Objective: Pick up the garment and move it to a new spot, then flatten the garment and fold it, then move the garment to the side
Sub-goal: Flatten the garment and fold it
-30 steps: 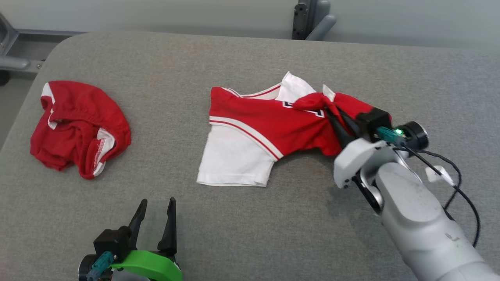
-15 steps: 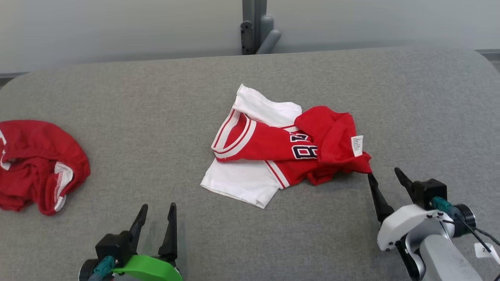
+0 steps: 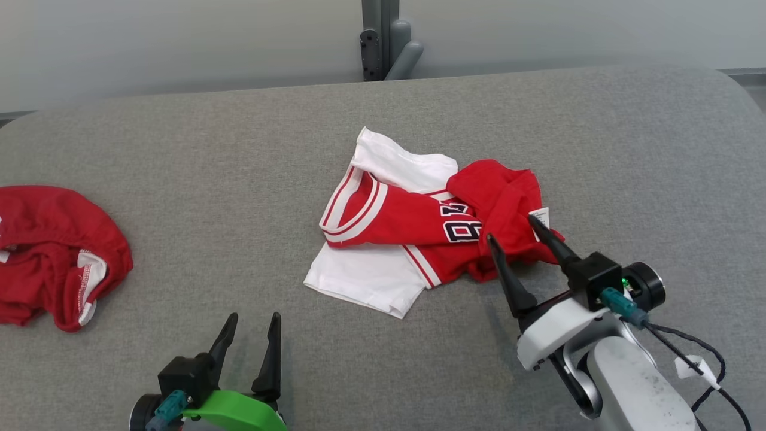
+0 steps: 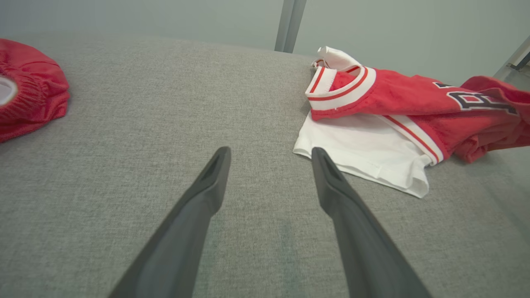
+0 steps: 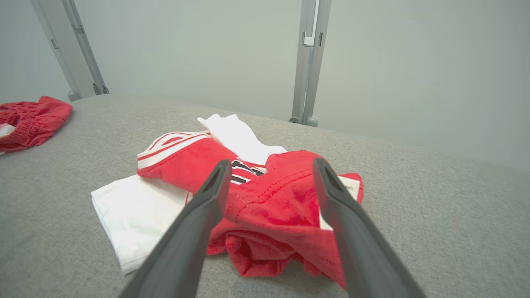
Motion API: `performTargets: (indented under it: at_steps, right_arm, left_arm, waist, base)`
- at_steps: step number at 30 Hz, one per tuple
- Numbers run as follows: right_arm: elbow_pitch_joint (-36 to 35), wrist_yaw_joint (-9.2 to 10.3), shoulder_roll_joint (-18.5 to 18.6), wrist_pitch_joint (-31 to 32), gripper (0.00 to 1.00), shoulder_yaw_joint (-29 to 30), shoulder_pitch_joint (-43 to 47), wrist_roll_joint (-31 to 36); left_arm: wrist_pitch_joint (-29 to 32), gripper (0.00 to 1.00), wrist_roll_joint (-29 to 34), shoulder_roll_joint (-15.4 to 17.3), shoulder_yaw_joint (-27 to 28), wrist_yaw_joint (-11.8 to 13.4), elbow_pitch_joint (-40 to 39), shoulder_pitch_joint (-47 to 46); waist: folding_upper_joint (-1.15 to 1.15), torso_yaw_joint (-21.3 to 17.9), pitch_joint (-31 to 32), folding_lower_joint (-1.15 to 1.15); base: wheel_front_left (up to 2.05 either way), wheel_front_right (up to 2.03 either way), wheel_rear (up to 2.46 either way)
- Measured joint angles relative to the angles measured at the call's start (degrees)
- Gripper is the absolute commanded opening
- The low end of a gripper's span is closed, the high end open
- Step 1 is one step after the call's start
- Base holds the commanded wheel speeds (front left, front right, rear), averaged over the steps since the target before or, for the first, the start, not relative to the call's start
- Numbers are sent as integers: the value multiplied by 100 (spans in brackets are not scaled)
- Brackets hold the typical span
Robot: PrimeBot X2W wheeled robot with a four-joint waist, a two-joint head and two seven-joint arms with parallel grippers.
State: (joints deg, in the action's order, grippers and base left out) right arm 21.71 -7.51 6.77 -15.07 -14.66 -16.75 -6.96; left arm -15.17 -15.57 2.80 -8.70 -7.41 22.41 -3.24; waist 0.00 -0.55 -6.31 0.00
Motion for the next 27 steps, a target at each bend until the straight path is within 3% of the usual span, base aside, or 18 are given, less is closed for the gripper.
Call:
performTargets:
  at_steps: [6, 13, 14, 15, 16, 23, 27]
  right_arm:
    - [138, -1, 243, 0, 100, -665, -81, 220]
    - [360, -1, 401, 0, 100, -704, -108, 461]
    - [466, -1, 386, 0, 72, -630, -109, 498]
    - [511, 0, 355, 1, 29, -560, -110, 522]
    - [536, 0, 324, 1, 0, -510, -116, 535]
    - [372, -1, 110, 1, 0, 116, -230, 412]
    - [-60, -2, -53, 1, 0, 1332, -249, 83]
  left_arm:
    - [0, 100, -63, 1, -27, -9, 49, 34]
    - [0, 100, -152, 1, -5, -10, 46, 60]
    - [0, 100, -155, 1, -1, -10, 44, 60]
    - [1, 100, -164, 1, -1, -10, 42, 60]
    - [1, 100, -171, 1, -4, -11, 41, 58]
    - [1, 100, -168, 1, -5, -11, 24, 19]
    - [1, 100, -149, 1, 32, -11, 24, 25]
  waist:
    - [0, 174, 35, 0]
    - [0, 264, 16, 0]
    - [0, 251, 0, 0]
    - [0, 245, -12, 0]
    - [0, 238, -25, 0]
    - [0, 203, -81, 0]
    - [0, 149, -61, 0]
  base:
    - [0, 0, 0]
    - [0, 0, 0]
    - [0, 0, 0]
    - [0, 0, 0]
    - [0, 0, 0]
    - [0, 0, 0]
    - [0, 0, 0]
